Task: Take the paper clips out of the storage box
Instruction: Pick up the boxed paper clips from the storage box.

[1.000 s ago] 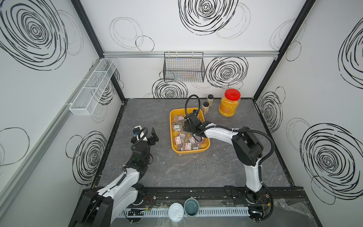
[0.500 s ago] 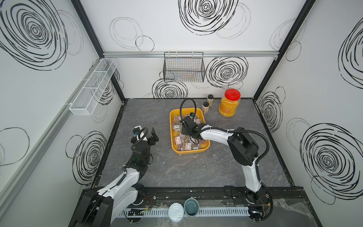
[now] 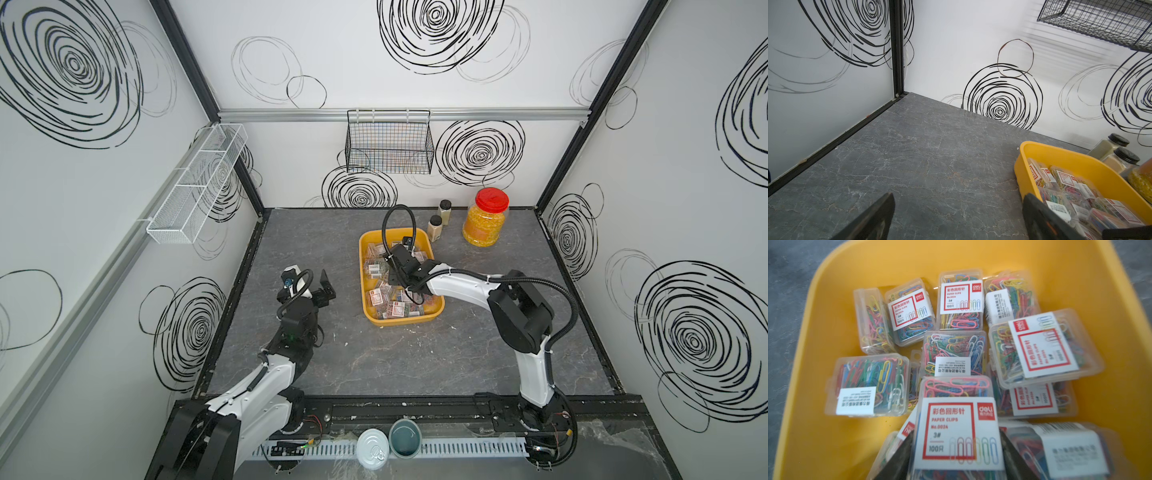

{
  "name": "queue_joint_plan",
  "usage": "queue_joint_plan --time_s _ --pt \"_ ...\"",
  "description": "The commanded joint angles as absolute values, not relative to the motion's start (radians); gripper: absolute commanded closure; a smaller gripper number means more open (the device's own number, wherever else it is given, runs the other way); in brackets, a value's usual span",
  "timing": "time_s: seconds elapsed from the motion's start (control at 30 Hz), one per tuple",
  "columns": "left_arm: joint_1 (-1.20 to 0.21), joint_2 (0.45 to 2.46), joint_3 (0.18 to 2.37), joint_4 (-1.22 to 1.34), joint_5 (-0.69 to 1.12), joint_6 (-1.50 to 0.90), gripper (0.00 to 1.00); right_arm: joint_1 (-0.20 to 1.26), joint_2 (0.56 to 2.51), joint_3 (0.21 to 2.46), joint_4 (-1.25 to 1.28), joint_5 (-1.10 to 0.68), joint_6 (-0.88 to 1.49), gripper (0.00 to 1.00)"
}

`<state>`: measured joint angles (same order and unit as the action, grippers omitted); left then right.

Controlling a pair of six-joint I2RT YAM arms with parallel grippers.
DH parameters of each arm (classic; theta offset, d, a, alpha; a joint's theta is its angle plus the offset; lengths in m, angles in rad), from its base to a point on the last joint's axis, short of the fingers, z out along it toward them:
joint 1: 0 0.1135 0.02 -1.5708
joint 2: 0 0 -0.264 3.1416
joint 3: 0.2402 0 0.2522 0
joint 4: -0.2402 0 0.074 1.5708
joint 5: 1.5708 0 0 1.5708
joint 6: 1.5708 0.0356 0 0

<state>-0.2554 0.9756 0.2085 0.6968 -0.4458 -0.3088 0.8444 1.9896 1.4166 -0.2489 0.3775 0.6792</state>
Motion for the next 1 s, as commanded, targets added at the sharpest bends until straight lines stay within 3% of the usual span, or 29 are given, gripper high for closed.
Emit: queue_joint_plan --time_s 0.0,0.27,0.47,0.77,0.97 --pt "-0.262 0.983 0.242 0.729 -0.454 -0.295 0.01 0.877 1.814 1.348 -0.21 0.447 0.603 0.57" --pt "-0.265 0.992 0.247 0.732 -0.452 -0.289 0.01 0.89 1.398 0.966 -0.043 0.553 0.511 0.64" --pt "-0.271 0.991 0.248 0.728 -0.455 -0.285 0.01 0.869 1.133 0.749 -0.086 0.674 0.565 0.69" --pt "-0.276 1.005 0.259 0.722 -0.457 -0.281 0.01 0.862 0.947 0.575 -0.191 0.692 0.677 0.73" --pt "-0.299 1.025 0.275 0.715 -0.467 -0.262 0.01 0.858 0.929 0.485 -0.211 0.68 0.708 0.73"
